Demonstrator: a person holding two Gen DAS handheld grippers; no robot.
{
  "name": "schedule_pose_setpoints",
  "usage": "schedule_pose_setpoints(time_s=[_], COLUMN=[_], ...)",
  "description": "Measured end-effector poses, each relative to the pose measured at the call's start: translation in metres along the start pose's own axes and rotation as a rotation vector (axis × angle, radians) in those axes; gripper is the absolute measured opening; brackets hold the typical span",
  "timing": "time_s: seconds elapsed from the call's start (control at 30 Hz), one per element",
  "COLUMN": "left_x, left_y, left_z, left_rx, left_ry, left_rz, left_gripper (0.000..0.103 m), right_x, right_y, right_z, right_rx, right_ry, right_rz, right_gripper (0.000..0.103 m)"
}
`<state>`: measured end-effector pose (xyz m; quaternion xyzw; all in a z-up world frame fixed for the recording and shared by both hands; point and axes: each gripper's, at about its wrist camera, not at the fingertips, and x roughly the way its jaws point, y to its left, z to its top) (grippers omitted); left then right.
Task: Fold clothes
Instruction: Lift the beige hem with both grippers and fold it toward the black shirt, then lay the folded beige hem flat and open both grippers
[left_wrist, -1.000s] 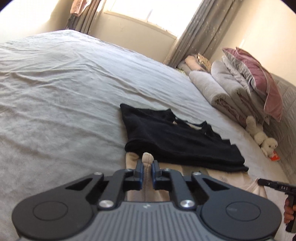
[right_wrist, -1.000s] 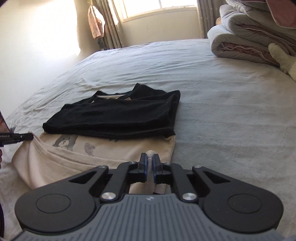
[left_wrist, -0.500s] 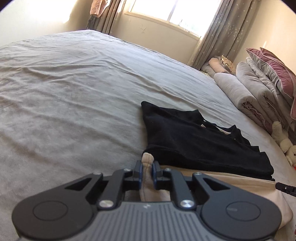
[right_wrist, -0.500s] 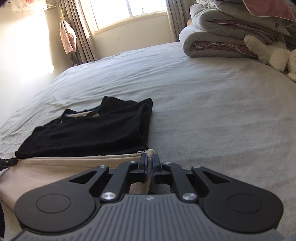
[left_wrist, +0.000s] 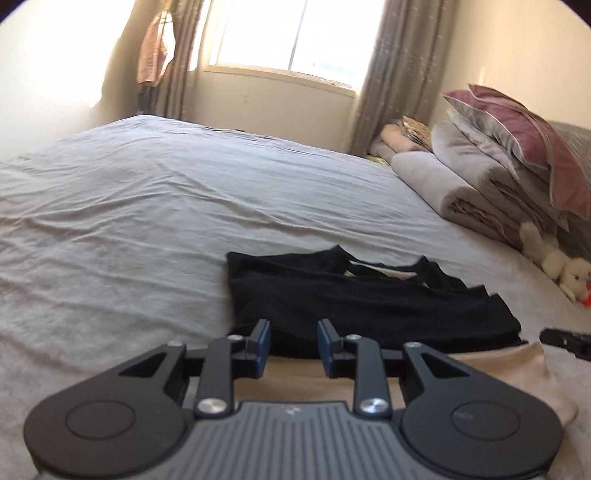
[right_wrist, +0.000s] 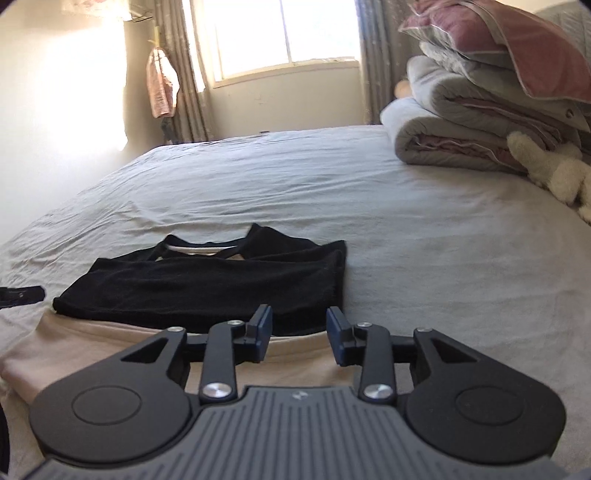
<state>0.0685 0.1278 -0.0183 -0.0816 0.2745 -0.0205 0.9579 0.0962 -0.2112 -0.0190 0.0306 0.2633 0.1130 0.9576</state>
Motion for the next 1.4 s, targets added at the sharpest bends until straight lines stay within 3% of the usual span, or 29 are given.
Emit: schedule_pose_setpoints(time_s=[0.13, 0.23, 0.33, 0.63, 0.83, 1.03, 1.13, 1.4], left_x=[0.013, 0.018, 0.013, -0.002, -0.009, 0.006, 0.005, 0.001], left_y=[-0.018, -0.016, -0.002, 0.019, 0.0, -0.004, 0.002, 0.014], left_z=[-0.018, -0.028, -0.028, -0.02, -0.019, -0.029, -0.027, -0.021], left_rx=[0.132, 0.179, 0.152, 0.049, 0.088, 0.154, 0.136, 0.07], left_ry=[0.058, 0.078, 0.07, 0.038, 0.014, 0.096, 0.096, 0.093], left_rz=[0.019, 0.053, 0.056, 0.123, 0.049, 0.082, 0.076, 0.064], left_gripper=[0.032, 0.034, 0.034, 0.036, 0.04, 0.04, 0.04, 0.04], right_x=[0.012, 0.022, 0.023, -0.002, -0.014, -0.004, 0.006, 0.0], right_y=[0.026, 0.026, 0.015, -0.004, -0.004, 0.007, 0.002, -0.008], right_z=[-0.017, -0.029, -0.037, -0.03, -0.027, -0.034, -0.04, -0.037], right_rx=[-0.091, -0.13, -0.178, -0.091, -0.074, -0.123, -0.143, -0.119], right_ry=[0.043, 0.086, 0.083, 0.037, 0.012, 0.068, 0.126, 0.121], right_rz=[0.045, 0.029, -0.003, -0.012, 0.012, 0.03, 0.009, 0.056], right_gripper=[0.04, 0.04, 0.044, 0.047, 0.048, 0.048, 0.05, 0.053])
